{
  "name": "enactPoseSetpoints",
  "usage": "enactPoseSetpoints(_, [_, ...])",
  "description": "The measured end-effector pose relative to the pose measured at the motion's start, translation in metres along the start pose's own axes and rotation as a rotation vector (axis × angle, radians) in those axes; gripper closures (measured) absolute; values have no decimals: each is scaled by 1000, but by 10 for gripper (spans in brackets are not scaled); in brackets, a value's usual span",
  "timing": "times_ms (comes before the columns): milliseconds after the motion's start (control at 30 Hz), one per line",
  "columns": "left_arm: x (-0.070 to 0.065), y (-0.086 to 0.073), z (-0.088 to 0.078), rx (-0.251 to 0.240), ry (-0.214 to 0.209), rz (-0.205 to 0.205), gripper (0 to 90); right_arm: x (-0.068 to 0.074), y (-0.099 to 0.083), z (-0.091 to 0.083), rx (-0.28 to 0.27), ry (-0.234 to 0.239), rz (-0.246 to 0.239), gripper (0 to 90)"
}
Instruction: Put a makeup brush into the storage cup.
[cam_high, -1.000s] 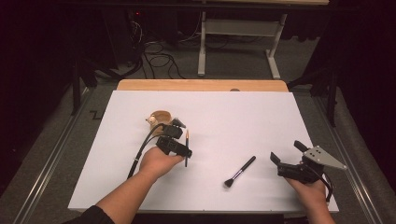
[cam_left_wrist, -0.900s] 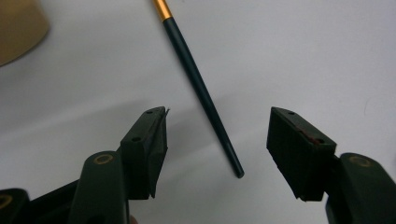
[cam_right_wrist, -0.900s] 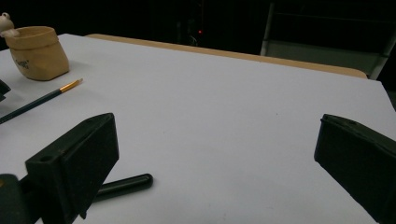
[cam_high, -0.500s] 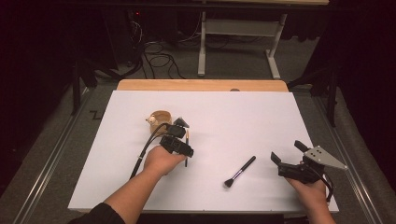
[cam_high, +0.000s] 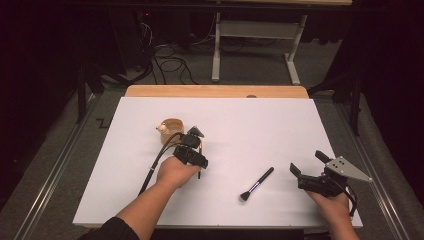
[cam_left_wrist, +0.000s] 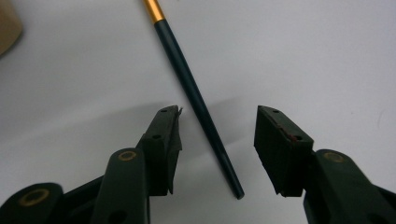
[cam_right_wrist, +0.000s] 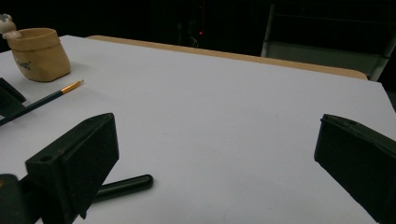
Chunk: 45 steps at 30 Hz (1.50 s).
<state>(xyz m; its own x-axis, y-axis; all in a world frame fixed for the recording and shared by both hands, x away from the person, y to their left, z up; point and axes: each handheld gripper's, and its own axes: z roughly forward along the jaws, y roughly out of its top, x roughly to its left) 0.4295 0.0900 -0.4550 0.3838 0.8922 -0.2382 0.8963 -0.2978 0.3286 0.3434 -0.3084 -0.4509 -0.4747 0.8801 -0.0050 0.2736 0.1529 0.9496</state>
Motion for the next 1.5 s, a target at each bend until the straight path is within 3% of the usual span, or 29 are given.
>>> enactPoseSetpoints(700, [-4, 0, 3, 19, 39, -2, 595, -1, -1, 1, 3, 1, 4, 7])
enactPoseSetpoints(1500, [-9, 0, 5, 20, 102, 39, 661, -1, -1, 1, 1, 1, 8, 7])
